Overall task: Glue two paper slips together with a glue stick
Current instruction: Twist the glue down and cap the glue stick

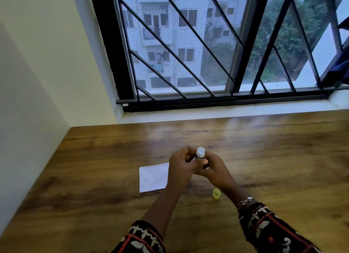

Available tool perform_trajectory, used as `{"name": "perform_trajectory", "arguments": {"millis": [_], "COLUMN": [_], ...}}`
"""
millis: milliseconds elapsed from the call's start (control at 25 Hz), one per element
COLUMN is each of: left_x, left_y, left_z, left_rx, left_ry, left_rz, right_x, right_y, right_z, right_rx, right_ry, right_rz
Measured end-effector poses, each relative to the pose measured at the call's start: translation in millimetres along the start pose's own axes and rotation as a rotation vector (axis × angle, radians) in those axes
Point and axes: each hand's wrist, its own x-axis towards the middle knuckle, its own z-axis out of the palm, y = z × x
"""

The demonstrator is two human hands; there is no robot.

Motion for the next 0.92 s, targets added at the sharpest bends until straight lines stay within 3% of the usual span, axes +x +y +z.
{"name": "perform_trajectory", "arguments": {"millis": [200, 440, 720, 920], "left_x": [3.3, -2.5, 0.1, -2.2], "left_y": [-1.9, -3.9, -6.2, -7.6], "left_z": [-5.2, 0.1, -3.3, -2.6], "left_rx": [-0.003, -0.009, -0.020, -0.011], "left_ry": [-0.015, 0.017, -0.016, 0.023], "left_rz": [-0.004, -0.016, -0.033, -0.047], "right_x": [-1.8, 0.0, -2.7, -0.3], "right_y": [1.9, 3.5, 3.1, 5.3], "right_z": [-2.6, -2.2, -5.5, -4.1], "right_rx": [0.076, 0.015, 0.064, -0.015], "right_ry": [-0.092, -0.001, -0.105, -0.058], "right_rz": [-0.012, 0.014, 0.018, 0.025]}}
